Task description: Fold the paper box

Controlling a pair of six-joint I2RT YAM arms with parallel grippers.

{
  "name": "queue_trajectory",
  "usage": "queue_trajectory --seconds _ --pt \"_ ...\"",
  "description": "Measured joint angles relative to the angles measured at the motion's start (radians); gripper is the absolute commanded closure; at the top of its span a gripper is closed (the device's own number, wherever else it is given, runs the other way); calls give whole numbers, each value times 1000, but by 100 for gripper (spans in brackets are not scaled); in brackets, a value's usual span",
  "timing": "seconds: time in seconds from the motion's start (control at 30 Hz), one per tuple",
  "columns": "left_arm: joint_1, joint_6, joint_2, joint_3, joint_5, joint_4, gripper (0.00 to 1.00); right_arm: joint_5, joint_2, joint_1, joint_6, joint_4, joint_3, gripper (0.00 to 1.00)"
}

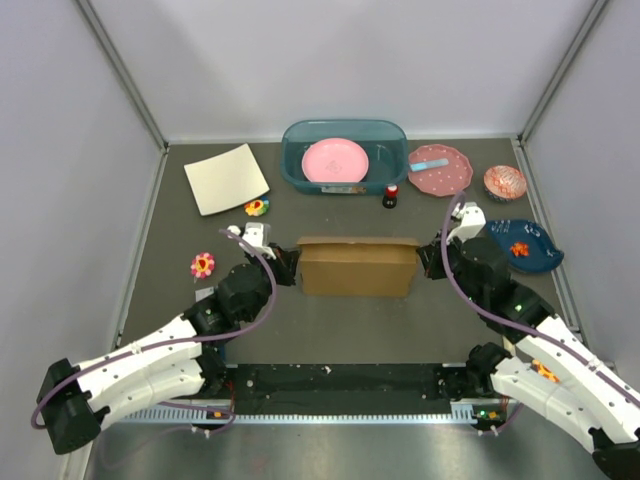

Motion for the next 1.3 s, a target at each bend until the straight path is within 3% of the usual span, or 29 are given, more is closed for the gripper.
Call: queue_trajectory --seconds 0.1,0.23,0.63,1.3 --pt "0 5 -1 5 6 -20 75 0 1 0 3 3 -2 100" --pt "-3 9 -29 18 29 -69 69 1 3 0 10 3 -2 100" --pt "-8 66 -171 18 27 -240 68 1 13 0 36 7 -9 100" --pt "-8 132 -124 117 11 -237 65 1 13 0 36 7 -9 100"
